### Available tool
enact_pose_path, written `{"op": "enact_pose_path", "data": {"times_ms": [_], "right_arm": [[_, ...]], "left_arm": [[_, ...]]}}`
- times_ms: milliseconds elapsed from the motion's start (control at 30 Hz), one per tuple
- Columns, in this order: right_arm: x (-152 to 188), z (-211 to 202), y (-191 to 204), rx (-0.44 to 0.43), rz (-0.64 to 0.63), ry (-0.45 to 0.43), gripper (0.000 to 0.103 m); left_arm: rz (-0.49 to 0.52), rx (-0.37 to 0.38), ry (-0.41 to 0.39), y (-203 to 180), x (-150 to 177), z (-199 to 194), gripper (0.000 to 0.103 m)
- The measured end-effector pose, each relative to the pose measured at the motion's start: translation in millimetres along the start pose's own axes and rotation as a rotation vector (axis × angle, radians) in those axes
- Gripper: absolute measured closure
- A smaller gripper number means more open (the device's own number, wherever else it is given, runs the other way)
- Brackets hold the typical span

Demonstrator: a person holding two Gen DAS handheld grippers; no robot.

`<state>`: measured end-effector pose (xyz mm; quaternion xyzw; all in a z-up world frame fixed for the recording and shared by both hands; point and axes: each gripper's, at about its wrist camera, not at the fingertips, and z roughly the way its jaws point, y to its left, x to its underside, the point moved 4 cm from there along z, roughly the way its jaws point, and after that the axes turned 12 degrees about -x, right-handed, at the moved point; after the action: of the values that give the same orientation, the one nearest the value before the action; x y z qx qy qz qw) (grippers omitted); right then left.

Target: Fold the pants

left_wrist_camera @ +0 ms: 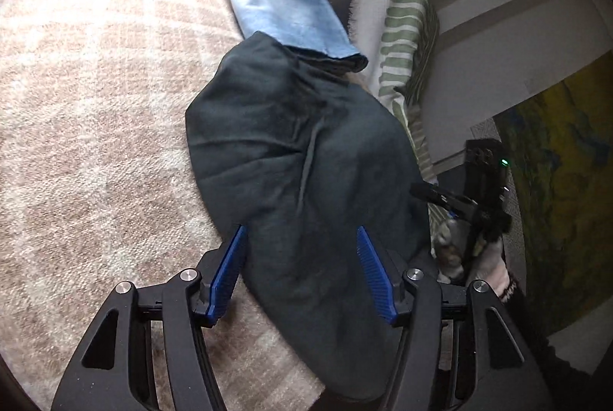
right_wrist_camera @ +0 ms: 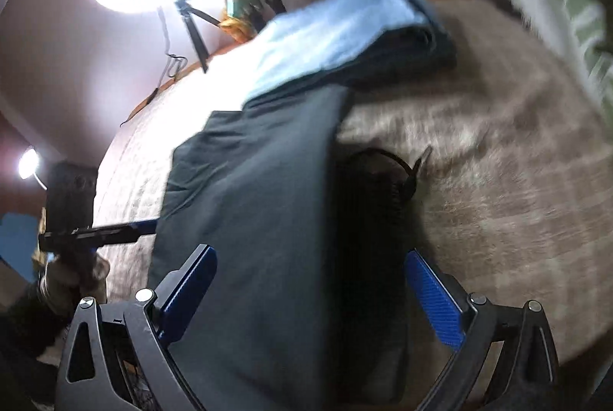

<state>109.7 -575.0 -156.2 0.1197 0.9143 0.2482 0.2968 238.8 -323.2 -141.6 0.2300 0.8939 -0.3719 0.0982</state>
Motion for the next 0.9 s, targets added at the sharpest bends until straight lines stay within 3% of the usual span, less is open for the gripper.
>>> {"op": "enact_pose_path", "data": {"times_ms": [133,267,333,433,533,667,800,900], "right_arm": [[1,12,-23,-0.115,0.077,0.040,0.001],[2,11,-28,-0.196,0.068,0.020,0.000],[4,12,-25,-0.261,0.066,0.027,0.006],[5,14,-23,-0.269,0.055,0.031,0.009],[6,14,-28,-0.266,0.084,0.014,0.037],[9,7,-21,-0.246,0.063,-0.016,0.056],[6,4,-12,-0.212,0.041,-0.038,0.065],[5,2,-4,-0.202,0.023,-0.042,0.067]], "left_arm": [[-0.011,0.027,0.013,1,-1,5,0.044],[-0.020,0.060,0.009,1,-2,10,0.044],[-0.007,0.065,0.007,-4,-3,13,0.044],[0.006,0.079,0.005,-9,-4,17,0.047],[0.015,0.088,0.003,-12,-5,19,0.048],[0.014,0.084,-0.014,-15,-5,17,0.065],[0.046,0.074,-0.042,-18,-5,13,0.089],[0.074,0.054,-0.050,-21,-5,12,0.090]]}}
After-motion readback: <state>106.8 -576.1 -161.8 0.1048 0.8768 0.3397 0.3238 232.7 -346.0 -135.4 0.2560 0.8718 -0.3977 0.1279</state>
